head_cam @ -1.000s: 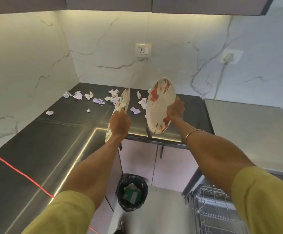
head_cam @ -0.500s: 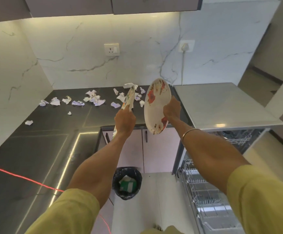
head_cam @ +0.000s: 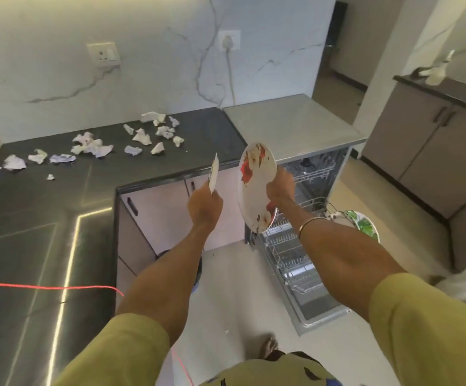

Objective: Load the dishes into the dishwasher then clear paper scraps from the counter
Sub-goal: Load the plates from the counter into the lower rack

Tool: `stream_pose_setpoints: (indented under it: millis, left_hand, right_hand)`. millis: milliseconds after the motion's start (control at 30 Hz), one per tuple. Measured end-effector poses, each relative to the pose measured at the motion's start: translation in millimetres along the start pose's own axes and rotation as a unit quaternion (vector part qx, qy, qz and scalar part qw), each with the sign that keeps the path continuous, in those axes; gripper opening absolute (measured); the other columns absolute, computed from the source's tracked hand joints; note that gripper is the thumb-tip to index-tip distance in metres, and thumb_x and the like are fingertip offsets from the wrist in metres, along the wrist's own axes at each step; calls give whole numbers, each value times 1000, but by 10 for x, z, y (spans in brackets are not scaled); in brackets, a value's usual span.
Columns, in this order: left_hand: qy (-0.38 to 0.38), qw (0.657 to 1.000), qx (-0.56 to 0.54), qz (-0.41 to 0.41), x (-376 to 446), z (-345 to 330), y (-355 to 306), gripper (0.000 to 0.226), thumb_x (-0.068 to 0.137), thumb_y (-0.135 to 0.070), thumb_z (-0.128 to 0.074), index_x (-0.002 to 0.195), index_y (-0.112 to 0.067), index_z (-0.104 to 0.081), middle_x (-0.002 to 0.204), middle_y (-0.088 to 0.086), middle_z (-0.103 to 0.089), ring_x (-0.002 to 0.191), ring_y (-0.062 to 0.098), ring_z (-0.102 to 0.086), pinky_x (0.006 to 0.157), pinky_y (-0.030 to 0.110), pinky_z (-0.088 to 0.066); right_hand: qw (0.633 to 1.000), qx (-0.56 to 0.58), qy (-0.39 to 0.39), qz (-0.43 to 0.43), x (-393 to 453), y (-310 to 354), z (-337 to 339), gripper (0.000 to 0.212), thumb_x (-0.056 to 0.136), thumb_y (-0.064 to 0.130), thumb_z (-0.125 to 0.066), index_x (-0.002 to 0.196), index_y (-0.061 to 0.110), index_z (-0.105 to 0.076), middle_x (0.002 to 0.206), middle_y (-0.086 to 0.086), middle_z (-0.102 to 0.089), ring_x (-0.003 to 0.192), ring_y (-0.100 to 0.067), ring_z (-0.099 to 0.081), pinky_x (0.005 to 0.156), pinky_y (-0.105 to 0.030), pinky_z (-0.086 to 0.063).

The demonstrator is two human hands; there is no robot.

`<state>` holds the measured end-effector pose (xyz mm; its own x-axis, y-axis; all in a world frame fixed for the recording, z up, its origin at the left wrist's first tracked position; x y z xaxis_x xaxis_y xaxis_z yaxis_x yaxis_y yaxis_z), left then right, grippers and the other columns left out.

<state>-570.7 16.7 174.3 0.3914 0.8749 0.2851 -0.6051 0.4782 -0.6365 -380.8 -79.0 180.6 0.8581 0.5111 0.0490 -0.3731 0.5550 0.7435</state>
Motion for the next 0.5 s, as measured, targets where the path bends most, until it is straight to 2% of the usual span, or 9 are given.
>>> stream_pose_setpoints:
  millis: [133,200,267,400,500]
  left_hand:
    - [31,999,-35,-2,-356,-254,-342,31,96,-16,-58,124,-5,-62,105,14,-70,90,28,-69,68,28,-53]
    - [50,998,-43,-3,-491,-424,-512,31,96,-17,-58,124,-6,-62,108,13,-70,93,29,-70,75,31,-56]
    - [65,997,-50,-5,-608,-600,-697,30,96,-19,-58,123,-7,-63,108,12,-70,92,29,-70,75,31,-56]
    - [86,995,-41,3,-819,-967,-1083,29,97,-21,-58,122,-8,-63,105,12,-69,91,27,-68,70,27,-51]
    - [90,995,-39,19,-972,-1220,-1409,31,96,-20,-58,124,-7,-62,107,13,-69,95,30,-68,76,33,-54]
  right_hand:
    - [998,-33,-19,-40,-95,-490,304,31,93,4,-54,124,7,-56,112,-11,-65,95,-30,-66,75,-46,-60]
    - [997,-38,-32,-59,-81,-747,452,33,89,1,-53,121,7,-57,112,-14,-66,94,-32,-67,74,-45,-61]
    - [997,-34,-36,-67,-54,-976,631,33,88,-3,-53,119,4,-61,109,-15,-68,92,-32,-68,75,-44,-61]
    - [996,-22,-41,-81,-6,-1417,1028,37,86,-2,-54,123,5,-60,110,-16,-68,93,-34,-67,76,-47,-60]
    - [995,-31,-26,-93,69,-1754,1330,37,87,2,-56,124,8,-57,109,-15,-66,93,-33,-66,76,-49,-60]
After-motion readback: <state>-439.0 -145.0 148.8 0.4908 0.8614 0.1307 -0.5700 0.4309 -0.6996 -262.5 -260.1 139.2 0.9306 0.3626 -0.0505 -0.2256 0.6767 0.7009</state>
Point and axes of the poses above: each hand's wrist, its own x-axis towards the middle knuckle, its own z-axis out of the back of the hand, y = z × x, the point moved 3 cm from there along x, towards the middle knuckle
